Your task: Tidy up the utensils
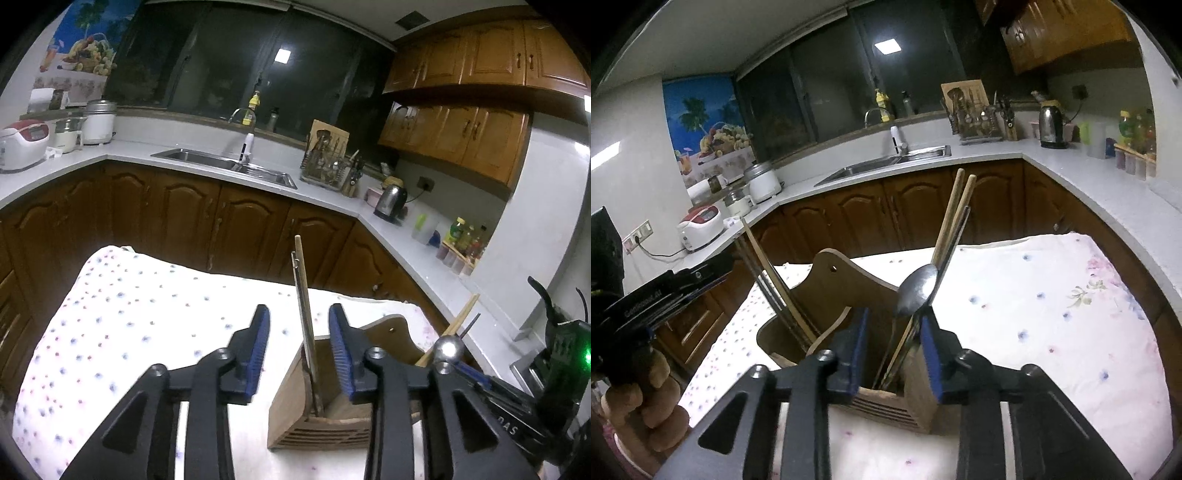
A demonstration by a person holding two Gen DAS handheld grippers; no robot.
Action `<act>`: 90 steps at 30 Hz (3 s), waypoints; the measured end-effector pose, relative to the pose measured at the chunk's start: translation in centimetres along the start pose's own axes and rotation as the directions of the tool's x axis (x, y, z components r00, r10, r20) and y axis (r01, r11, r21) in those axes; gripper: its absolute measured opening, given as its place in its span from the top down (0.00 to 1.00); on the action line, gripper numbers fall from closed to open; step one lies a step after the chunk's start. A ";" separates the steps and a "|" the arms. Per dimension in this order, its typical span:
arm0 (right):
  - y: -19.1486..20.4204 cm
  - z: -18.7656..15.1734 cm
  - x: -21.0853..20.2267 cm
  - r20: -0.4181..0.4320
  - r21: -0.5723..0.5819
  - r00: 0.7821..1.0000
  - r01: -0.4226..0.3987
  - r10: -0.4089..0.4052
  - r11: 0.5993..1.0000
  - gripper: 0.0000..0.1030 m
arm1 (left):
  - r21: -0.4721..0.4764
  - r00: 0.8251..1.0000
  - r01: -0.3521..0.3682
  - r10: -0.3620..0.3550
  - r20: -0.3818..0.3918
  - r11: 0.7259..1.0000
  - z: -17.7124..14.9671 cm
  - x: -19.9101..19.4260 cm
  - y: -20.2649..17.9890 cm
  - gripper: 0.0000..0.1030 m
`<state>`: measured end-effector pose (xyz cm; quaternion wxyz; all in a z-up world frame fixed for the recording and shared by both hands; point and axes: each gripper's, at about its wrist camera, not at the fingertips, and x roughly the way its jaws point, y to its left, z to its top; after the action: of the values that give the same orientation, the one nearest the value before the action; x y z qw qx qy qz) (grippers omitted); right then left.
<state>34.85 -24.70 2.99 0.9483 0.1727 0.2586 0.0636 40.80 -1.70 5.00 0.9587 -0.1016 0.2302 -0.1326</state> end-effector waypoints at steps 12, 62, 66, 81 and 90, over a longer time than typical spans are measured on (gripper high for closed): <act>-0.3 -0.9 -2.6 0.056 0.017 0.998 -0.007 0.006 1.000 0.13 | -0.052 0.998 -0.064 0.065 0.023 0.997 -1.5 -4.6 1.0 0.01; 5.2 -20.4 -24.5 0.349 -0.102 0.934 0.125 -0.082 0.987 0.00 | 0.196 0.964 -0.231 0.197 0.181 0.953 -21.6 -31.7 -2.3 0.01; 4.5 -22.0 -24.4 0.325 -0.070 0.940 0.130 -0.101 0.989 0.00 | 0.213 0.958 -0.259 0.224 0.178 0.942 -23.3 -32.3 -2.6 0.01; 4.8 -23.8 -23.3 0.286 -0.081 0.953 0.130 -0.102 0.988 0.00 | 0.218 0.964 -0.253 0.229 0.132 0.943 -22.9 -31.9 -3.2 0.01; 4.3 -24.0 -23.4 0.283 -0.058 0.953 0.129 -0.108 0.990 0.00 | 0.210 0.963 -0.258 0.232 0.139 0.943 -23.3 -31.2 -2.5 0.01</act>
<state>2.35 -18.53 -3.87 0.9832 0.1281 0.1294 -0.0086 2.60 2.22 -1.80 0.9844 0.0305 0.1701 -0.0317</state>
